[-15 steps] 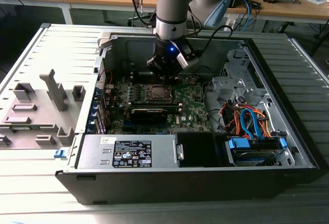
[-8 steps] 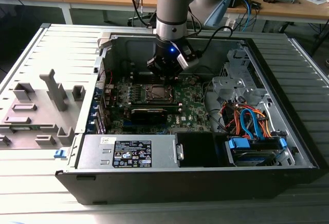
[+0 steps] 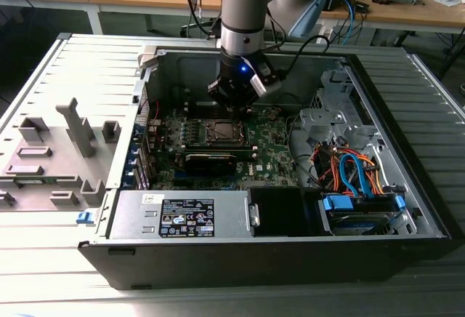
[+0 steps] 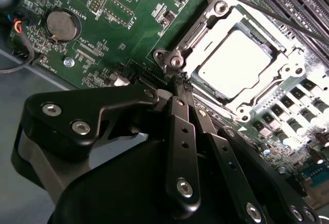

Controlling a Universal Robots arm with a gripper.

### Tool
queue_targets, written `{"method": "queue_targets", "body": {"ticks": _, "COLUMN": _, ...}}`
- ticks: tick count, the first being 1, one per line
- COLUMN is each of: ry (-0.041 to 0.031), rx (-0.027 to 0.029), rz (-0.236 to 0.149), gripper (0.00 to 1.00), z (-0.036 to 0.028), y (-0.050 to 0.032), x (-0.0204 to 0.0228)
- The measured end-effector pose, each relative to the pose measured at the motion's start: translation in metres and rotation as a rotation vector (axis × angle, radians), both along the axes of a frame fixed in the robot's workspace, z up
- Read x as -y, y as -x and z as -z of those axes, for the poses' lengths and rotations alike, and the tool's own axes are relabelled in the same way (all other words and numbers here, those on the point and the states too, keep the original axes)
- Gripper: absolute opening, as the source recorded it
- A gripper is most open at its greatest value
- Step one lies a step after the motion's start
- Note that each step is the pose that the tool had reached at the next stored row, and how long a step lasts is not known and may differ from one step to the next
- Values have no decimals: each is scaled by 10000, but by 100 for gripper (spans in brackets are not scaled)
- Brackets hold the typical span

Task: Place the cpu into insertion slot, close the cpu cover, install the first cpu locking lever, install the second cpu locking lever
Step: 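Install the first cpu locking lever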

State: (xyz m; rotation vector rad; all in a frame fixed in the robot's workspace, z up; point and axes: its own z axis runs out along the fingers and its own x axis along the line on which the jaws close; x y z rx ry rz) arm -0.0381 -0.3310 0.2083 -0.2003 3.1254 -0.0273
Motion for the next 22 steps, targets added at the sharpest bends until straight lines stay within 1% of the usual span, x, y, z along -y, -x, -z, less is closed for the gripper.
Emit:
{"method": "queue_targets", "body": {"ticks": 3, "ry": 0, "rx": 0, "rz": 1, "gripper": 11, "z": -21, "y": 1, "x": 1}}
{"method": "queue_targets", "body": {"ticks": 4, "ry": 0, "rx": 0, "rz": 2, "gripper": 11, "z": -22, "y": 1, "x": 10}}
{"method": "queue_targets", "body": {"ticks": 7, "ry": 11, "rx": -1, "rz": 1, "gripper": 11, "z": -22, "y": 0, "x": 73}}
{"method": "queue_targets", "body": {"ticks": 9, "ry": 35, "rx": -1, "rz": 9, "gripper": 11, "z": -22, "y": 0, "x": 111}}
{"method": "queue_targets", "body": {"ticks": 11, "ry": 123, "rx": 0, "rz": 50, "gripper": 11, "z": -21, "y": 1, "x": 123}}
{"method": "queue_targets", "body": {"ticks": 12, "ry": 271, "rx": -1, "rz": 126, "gripper": 11, "z": -21, "y": 0, "x": 125}}
{"method": "queue_targets", "body": {"ticks": 13, "ry": 354, "rx": -1, "rz": 206, "gripper": 11, "z": -19, "y": 0, "x": 128}}
{"method": "queue_targets", "body": {"ticks": 14, "ry": 360, "rx": -2, "rz": 293, "gripper": 11, "z": -18, "y": 0, "x": 137}}
{"method": "queue_targets", "body": {"ticks": 16, "ry": 360, "rx": -4, "rz": 454, "gripper": 11, "z": -15, "y": 0, "x": 174}}
{"method": "queue_targets", "body": {"ticks": 19, "ry": 361, "rx": -8, "rz": 588, "gripper": 11, "z": -14, "y": 0, "x": 217}}
{"method": "queue_targets", "body": {"ticks": 22, "ry": 360, "rx": -10, "rz": 725, "gripper": 11, "z": -13, "y": 0, "x": 273}}
